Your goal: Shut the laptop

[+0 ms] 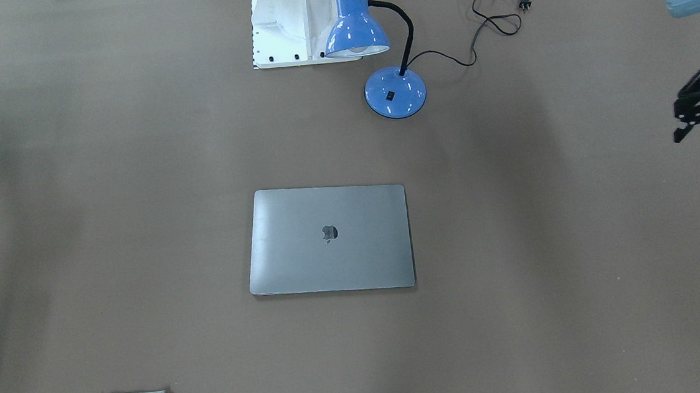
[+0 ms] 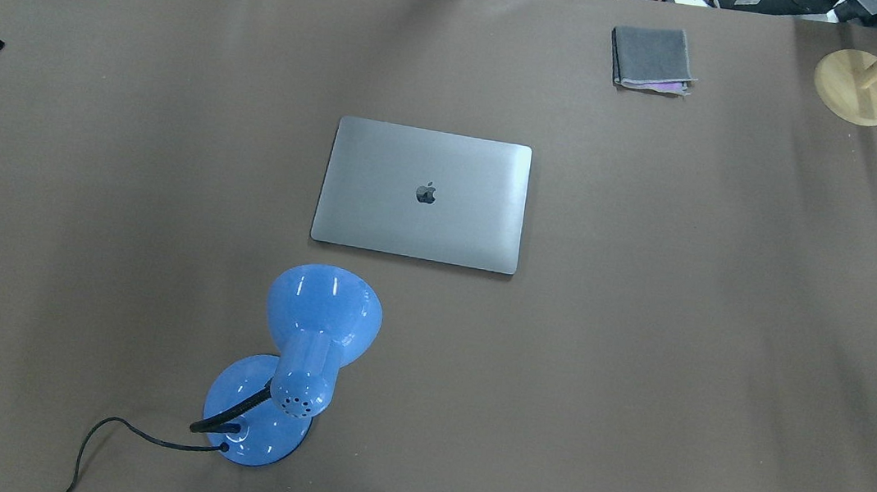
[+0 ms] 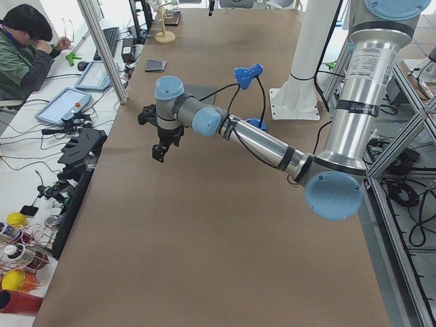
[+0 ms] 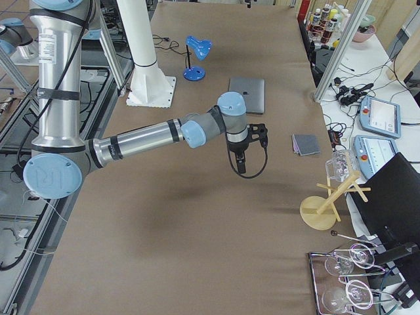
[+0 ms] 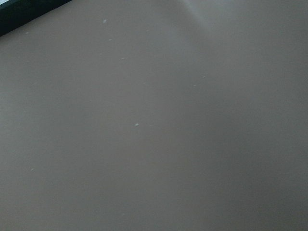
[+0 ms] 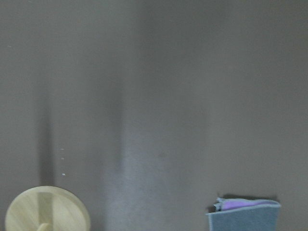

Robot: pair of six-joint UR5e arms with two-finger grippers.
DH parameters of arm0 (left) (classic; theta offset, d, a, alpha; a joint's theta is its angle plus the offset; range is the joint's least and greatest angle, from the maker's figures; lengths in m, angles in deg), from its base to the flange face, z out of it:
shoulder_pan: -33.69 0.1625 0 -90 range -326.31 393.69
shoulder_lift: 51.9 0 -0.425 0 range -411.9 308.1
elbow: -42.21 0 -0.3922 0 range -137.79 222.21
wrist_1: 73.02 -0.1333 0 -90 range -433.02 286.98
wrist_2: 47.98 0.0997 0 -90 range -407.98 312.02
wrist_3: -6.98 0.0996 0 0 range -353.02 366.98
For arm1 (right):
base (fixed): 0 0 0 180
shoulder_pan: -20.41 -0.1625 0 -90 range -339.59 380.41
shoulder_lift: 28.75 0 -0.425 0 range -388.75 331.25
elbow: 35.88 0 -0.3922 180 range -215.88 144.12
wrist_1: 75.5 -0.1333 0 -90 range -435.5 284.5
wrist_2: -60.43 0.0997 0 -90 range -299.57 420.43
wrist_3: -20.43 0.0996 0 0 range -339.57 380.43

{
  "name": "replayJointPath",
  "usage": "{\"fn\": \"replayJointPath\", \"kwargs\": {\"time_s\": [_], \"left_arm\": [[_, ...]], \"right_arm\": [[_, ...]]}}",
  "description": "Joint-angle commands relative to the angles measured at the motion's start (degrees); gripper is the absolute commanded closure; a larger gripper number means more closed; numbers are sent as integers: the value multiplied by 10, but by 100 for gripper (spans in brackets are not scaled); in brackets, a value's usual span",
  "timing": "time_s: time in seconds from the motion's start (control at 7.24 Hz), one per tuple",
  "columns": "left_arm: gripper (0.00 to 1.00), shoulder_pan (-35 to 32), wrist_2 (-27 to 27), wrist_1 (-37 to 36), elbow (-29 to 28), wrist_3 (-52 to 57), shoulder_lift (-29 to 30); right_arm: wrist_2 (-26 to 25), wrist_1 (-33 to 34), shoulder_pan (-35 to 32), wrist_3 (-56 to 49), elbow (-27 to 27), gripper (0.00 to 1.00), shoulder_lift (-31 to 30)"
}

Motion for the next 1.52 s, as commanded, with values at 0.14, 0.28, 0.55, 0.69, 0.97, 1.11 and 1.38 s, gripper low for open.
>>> {"fn": "replayJointPath", "kwargs": {"time_s": [0.14,0.28,0.55,0.69,0.97,1.11,1.38], "left_arm": [[0,-95,-32,-135,-29,157,-54],[0,-100,-30,-121,-44,159,-86],[0,-122,-34,-87,-40,158,-121],[0,-119,-28,-92,-48,156,-117],[0,-125,-28,-89,-20,158,-141],[0,-123,-29,-88,-1,160,-157],[0,-123,-30,-86,-4,161,-163]], "right_arm": [[8,204,-147,-280,4,0,-30],[8,203,-161,-284,0,0,-60],[10,195,-161,-281,-16,0,-70],[18,187,-161,-280,-19,0,-75],[34,186,-161,-281,-17,0,-82],[34,186,-161,-283,-15,0,-82],[37,183,-161,-286,-12,0,-94]]}}
